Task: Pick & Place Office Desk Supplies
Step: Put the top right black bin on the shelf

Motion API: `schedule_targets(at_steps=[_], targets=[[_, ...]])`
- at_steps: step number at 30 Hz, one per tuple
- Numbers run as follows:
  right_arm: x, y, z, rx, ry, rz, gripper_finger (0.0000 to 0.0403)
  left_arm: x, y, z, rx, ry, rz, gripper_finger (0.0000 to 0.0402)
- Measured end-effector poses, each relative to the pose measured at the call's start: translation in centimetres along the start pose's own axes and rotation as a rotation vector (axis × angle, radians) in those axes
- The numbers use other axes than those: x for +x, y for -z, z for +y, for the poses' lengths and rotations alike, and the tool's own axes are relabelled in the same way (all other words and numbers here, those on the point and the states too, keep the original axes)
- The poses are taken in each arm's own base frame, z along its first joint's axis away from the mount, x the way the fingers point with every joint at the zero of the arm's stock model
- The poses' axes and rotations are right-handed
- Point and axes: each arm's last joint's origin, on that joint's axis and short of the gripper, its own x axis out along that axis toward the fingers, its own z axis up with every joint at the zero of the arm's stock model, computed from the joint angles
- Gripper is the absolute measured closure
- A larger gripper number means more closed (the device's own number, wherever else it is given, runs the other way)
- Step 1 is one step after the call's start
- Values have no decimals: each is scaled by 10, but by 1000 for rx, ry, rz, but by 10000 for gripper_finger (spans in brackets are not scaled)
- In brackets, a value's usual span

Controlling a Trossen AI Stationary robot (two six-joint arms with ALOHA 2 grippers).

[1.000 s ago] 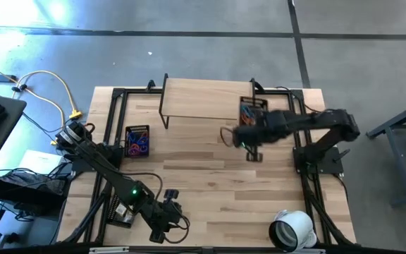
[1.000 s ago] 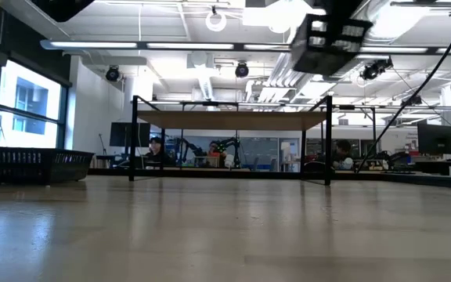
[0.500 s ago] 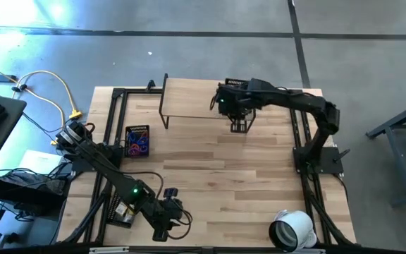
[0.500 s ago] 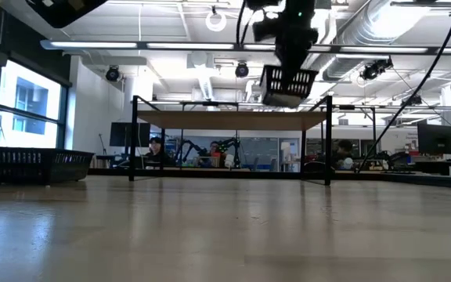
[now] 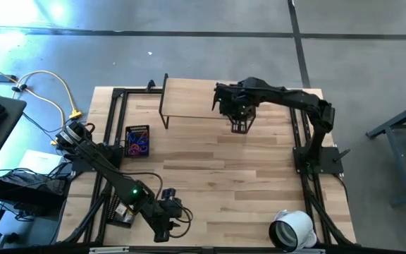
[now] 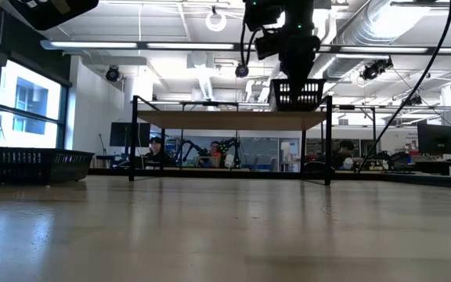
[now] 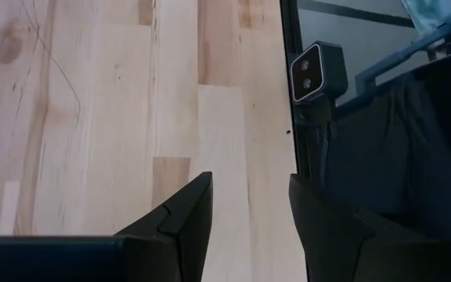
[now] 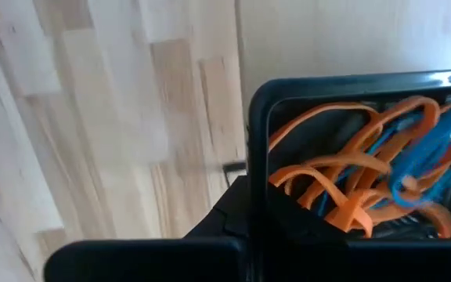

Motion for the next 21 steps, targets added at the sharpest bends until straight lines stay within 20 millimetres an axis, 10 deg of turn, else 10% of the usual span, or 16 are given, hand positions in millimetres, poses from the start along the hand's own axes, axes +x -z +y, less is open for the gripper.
schedule_targets(at_steps=[11,21], targets=[[0,-3,-1,83,3,-37,391,0,0,0,-14,-1,-1,237],[-4,-3,1,65,113,-37,289,0,0,0,8,-3,-1,237]])
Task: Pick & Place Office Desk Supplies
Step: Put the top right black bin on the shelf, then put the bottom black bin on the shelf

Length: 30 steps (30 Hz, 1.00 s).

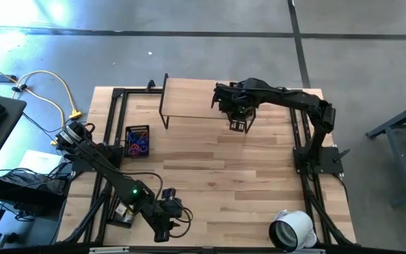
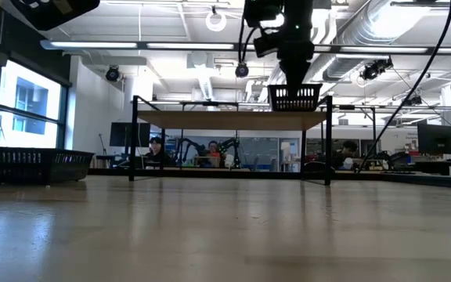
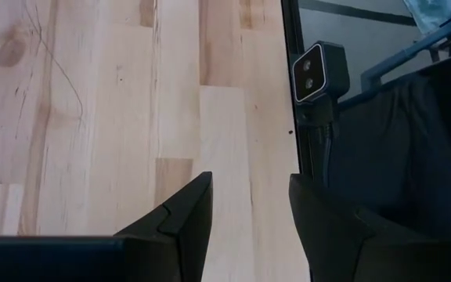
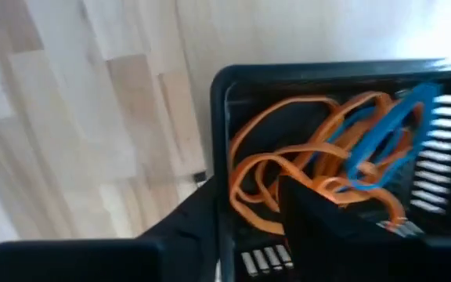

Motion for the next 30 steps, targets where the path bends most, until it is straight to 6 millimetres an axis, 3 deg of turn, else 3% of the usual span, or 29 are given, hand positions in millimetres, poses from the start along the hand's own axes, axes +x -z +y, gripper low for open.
schedule_targets(at_steps=[6,13,16,23,30], targets=[[-17,3,10,-37,76,-60,248,0,0,0,43,-2,3,237],[-54,16,29,-80,277,-173,243,0,1,1,45,-7,9,237],[-74,26,42,-53,278,-244,243,0,1,3,39,-18,19,237],[-110,54,89,-44,-18,-361,243,-1,9,14,-116,-32,201,237],[-127,64,147,-148,-372,-413,243,-9,25,19,-330,-36,478,237]])
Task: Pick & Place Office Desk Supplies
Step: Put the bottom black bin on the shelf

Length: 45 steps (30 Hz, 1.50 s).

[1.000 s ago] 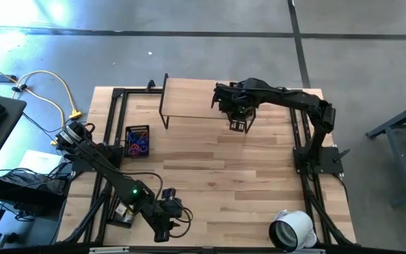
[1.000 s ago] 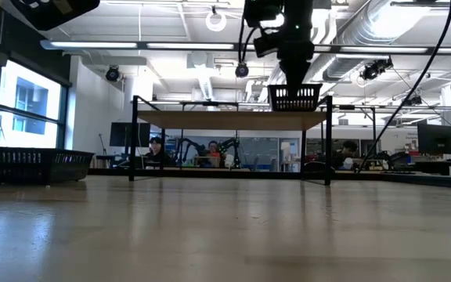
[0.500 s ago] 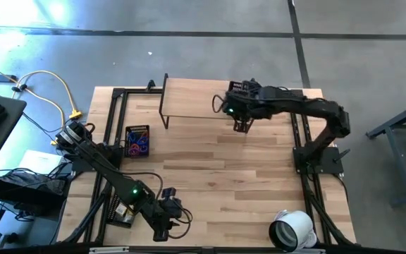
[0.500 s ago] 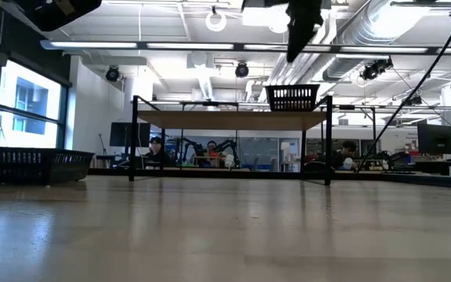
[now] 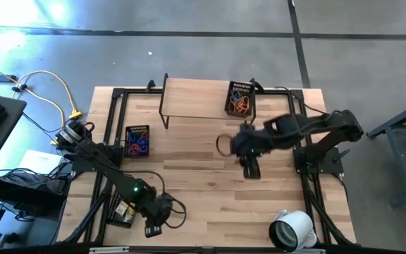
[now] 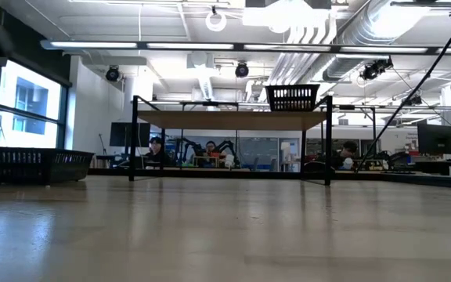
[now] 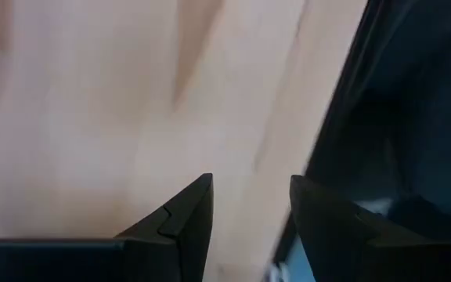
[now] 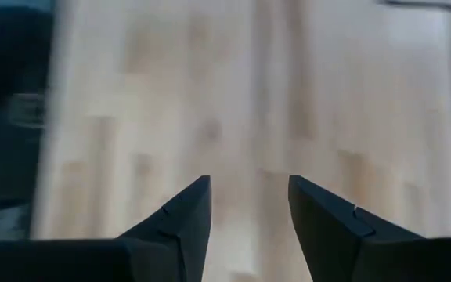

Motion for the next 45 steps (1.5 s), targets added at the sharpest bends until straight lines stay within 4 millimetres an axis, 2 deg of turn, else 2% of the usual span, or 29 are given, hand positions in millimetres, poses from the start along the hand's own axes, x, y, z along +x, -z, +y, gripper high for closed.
schedule_targets(at_steps=[5,12,16,20,25,30,37,45], targets=[[10,-2,38,-91,-199,-83,243,2,15,-8,-133,39,102,237],[24,5,70,-209,-268,-161,243,5,43,-22,-242,39,182,237],[38,12,76,-230,-280,-157,243,6,56,-27,-395,16,199,237],[46,15,75,-227,-271,-146,243,7,62,-29,-543,-13,113,237],[55,17,73,-221,-275,-158,243,7,68,-28,-646,-55,51,237],[58,18,73,-227,-275,-162,243,7,82,-31,-608,-72,150,237],[57,15,74,-268,-279,-200,243,7,94,-34,-412,-61,266,237],[56,11,76,-295,-285,-242,243,3,109,-16,-187,-247,323,237]])
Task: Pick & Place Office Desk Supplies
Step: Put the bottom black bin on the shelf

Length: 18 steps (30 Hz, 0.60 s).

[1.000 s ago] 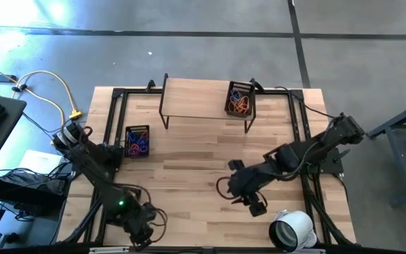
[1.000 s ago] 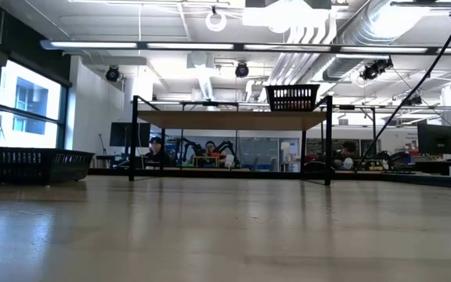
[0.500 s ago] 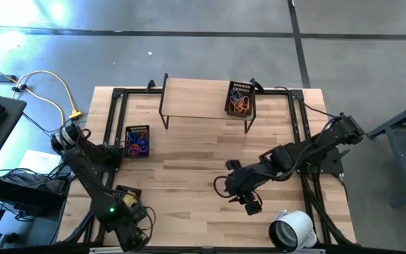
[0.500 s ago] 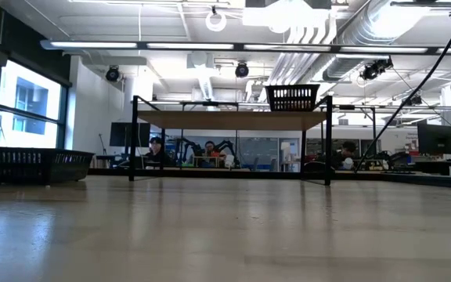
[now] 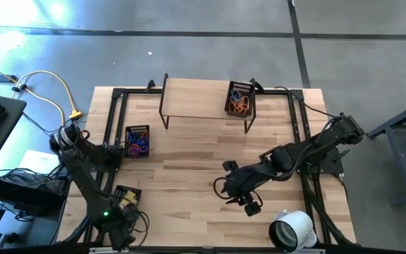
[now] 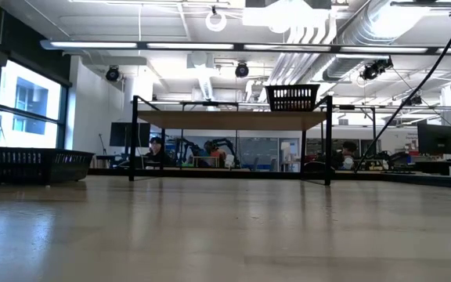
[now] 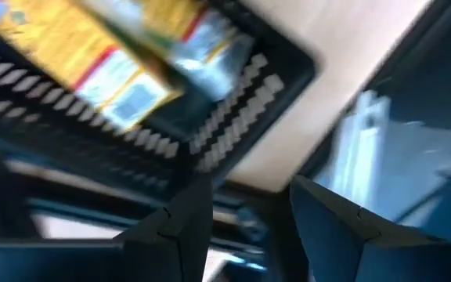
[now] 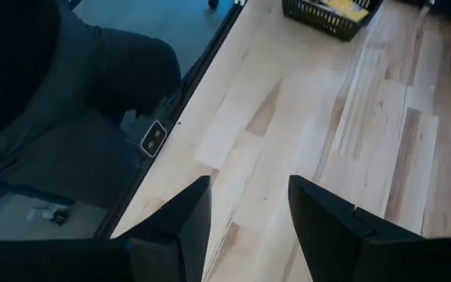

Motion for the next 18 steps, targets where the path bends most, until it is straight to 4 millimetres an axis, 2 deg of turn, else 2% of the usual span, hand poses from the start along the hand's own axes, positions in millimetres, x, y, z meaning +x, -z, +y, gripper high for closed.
schedule_targets(at_steps=[4,11,18], targets=[[0,0,0,-6,0,-4,243,3,7,3,58,-50,-57,237],[0,0,0,-5,0,-4,243,18,19,-1,271,-120,-192,237],[0,-1,0,-3,-1,-7,243,30,22,-3,296,-161,-185,237]])
